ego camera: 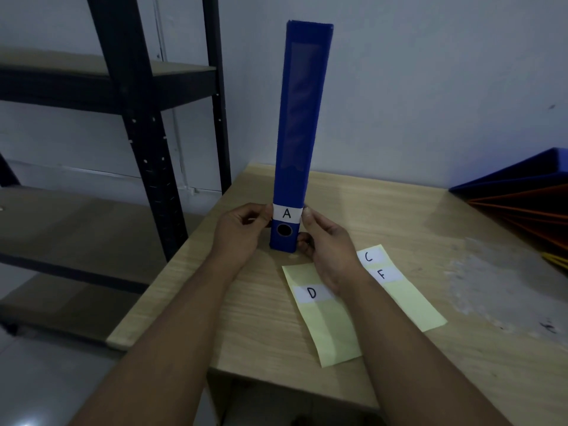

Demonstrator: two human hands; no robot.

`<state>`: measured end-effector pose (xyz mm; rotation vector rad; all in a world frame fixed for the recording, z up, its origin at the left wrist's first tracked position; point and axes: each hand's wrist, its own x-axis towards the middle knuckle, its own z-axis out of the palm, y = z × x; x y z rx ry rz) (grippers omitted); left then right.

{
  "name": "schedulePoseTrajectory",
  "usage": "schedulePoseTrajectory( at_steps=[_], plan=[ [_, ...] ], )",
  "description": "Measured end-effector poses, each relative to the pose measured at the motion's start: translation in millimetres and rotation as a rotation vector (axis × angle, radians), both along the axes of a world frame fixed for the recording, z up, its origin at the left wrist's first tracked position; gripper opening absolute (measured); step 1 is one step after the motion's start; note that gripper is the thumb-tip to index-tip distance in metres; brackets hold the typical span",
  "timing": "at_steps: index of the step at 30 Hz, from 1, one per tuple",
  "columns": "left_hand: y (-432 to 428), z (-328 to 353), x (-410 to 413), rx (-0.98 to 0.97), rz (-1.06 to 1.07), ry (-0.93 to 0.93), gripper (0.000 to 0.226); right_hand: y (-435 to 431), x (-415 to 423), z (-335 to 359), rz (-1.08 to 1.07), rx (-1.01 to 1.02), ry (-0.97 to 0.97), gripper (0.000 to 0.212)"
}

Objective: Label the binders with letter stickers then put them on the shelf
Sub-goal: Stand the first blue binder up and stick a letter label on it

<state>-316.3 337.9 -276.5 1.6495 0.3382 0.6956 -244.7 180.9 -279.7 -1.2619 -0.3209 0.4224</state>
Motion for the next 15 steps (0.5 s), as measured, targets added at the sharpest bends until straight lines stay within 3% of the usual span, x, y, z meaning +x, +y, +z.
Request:
schedulePoseTrajectory(
  at_steps=[4,12,15],
  plan=[
    [1.2,0.0,-2.1,0.04,0.004,0.004,0.017,-2.2,-2.4,1.0,0.0,-0.031,-0.053,0.044],
    [-5.5,0.5,-4.8,0.108,0.045,0.008,0.018,-1.0,-1.2,0.9,0.014,-0.005,-0.017,0.036],
    [-10.4,-1.8,-4.9,0.167,0.008,0.021,0.054,0.1,-3.7,4.4,-0.018,-0.043,-0.022,0.036]
  ],
)
